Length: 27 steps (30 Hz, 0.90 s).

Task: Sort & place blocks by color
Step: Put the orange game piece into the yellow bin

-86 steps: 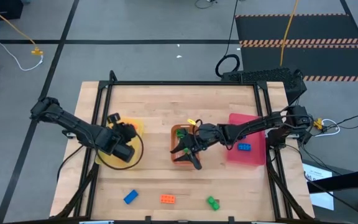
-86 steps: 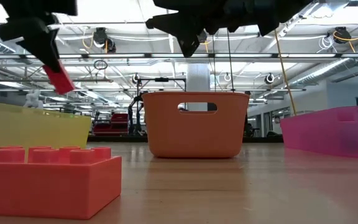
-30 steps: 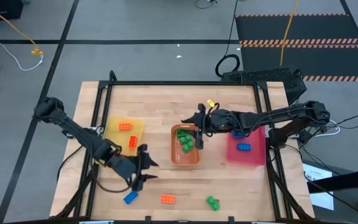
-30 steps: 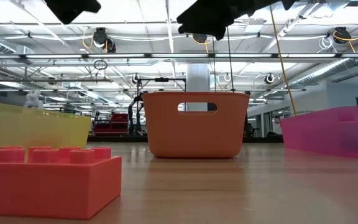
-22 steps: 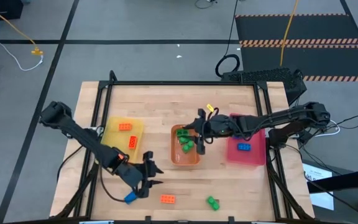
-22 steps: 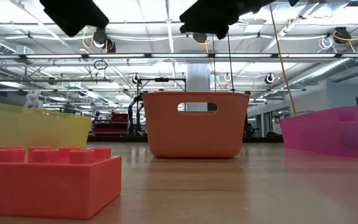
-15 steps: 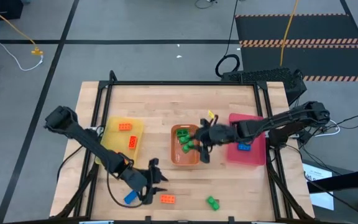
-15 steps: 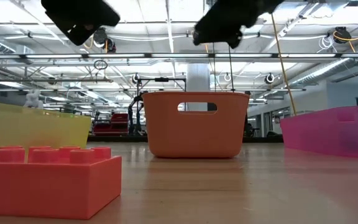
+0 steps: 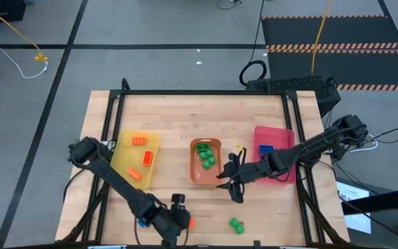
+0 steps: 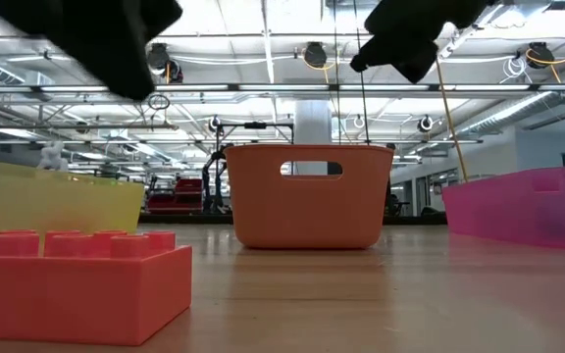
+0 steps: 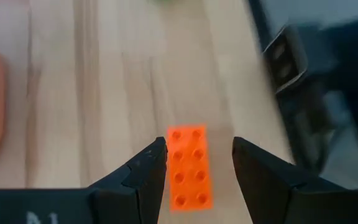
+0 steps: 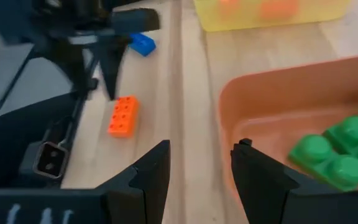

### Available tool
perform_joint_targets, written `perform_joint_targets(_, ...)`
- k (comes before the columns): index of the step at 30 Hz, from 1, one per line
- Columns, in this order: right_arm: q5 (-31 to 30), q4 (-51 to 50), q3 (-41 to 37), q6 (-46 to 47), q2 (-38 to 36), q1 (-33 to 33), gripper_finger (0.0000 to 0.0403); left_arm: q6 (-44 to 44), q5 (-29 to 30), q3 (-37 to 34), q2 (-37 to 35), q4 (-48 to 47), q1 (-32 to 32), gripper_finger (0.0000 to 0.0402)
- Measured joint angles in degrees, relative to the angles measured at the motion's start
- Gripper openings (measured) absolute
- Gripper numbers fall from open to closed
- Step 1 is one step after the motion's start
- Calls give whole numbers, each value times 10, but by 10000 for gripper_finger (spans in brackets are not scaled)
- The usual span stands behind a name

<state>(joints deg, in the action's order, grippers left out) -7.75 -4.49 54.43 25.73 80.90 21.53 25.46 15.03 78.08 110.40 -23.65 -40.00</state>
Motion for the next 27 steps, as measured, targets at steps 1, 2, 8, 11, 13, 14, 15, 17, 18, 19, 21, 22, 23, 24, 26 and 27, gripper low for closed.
perform_joint_targets(1,0,0,0,4,0,5,157,-1,0,8,9,-13,0,182)
perform_joint_targets(2,0,0,0,7,0,10,157,-2,1,13,17,-16,2,183)
perform_joint_targets(8,-31,-1,0,13,0,40,157,2,4,14,45,-43,6,223)
perform_joint_targets(11,-34,-1,0,13,0,49,157,17,4,14,47,-37,6,258)
perform_joint_targets(13,-37,-1,0,13,0,51,157,21,0,14,47,-31,6,282)
perform_joint_targets(14,-43,-1,0,13,0,52,157,25,-4,14,47,-29,6,294)
perform_joint_targets(15,-45,-1,0,13,0,53,157,31,-7,14,47,-28,6,305)
perform_joint_targets(17,-45,-1,0,13,0,53,157,43,-21,14,47,-26,6,325)
perform_joint_targets(18,-45,-1,0,13,0,53,157,48,-25,14,47,-24,6,333)
perform_joint_targets(19,-45,-1,0,13,0,52,157,52,-26,14,48,-24,6,341)
perform_joint_targets(21,-45,-1,0,12,0,52,157,52,-25,14,52,-24,6,350)
perform_joint_targets(22,-45,-1,0,12,0,52,157,53,-23,14,56,-24,6,353)
perform_joint_targets(23,-45,-1,0,12,0,52,157,55,-18,14,61,-24,6,354)
perform_joint_targets(24,-45,-1,0,12,0,52,157,59,-13,14,67,-24,8,355)
perform_joint_targets(26,-45,-1,0,12,0,52,157,63,-12,14,80,-27,13,354)
perform_joint_targets(27,-45,-1,0,12,0,52,157,65,-11,14,84,-32,16,351)
